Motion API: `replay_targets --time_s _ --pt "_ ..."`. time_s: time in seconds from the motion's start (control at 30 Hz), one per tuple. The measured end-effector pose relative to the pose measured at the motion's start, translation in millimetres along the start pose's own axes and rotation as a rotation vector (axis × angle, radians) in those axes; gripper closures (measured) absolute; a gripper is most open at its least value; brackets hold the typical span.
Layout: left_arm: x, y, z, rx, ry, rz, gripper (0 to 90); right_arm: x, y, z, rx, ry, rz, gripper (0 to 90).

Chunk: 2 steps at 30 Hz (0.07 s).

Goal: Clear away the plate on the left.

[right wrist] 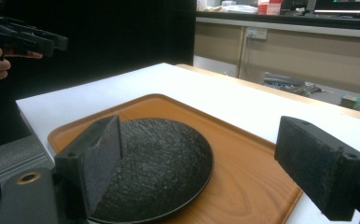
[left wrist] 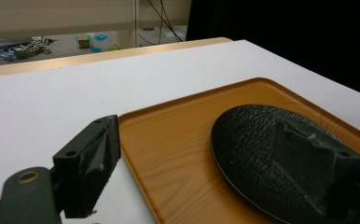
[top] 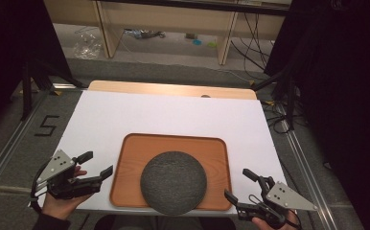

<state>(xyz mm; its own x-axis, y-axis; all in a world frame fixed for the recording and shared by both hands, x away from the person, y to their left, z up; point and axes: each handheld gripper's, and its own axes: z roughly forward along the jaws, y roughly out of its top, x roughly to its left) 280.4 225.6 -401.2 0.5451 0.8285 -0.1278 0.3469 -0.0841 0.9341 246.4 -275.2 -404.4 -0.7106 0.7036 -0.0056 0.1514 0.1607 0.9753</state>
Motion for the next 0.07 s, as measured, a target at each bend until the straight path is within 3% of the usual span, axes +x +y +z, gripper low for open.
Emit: replay_targets --time_s 0.07 --pt "-0.2 -0.2 0.2 0.005 0.003 0.003 16.0 0.0 0.0 0.1 0.001 -0.001 0.003 16.1"
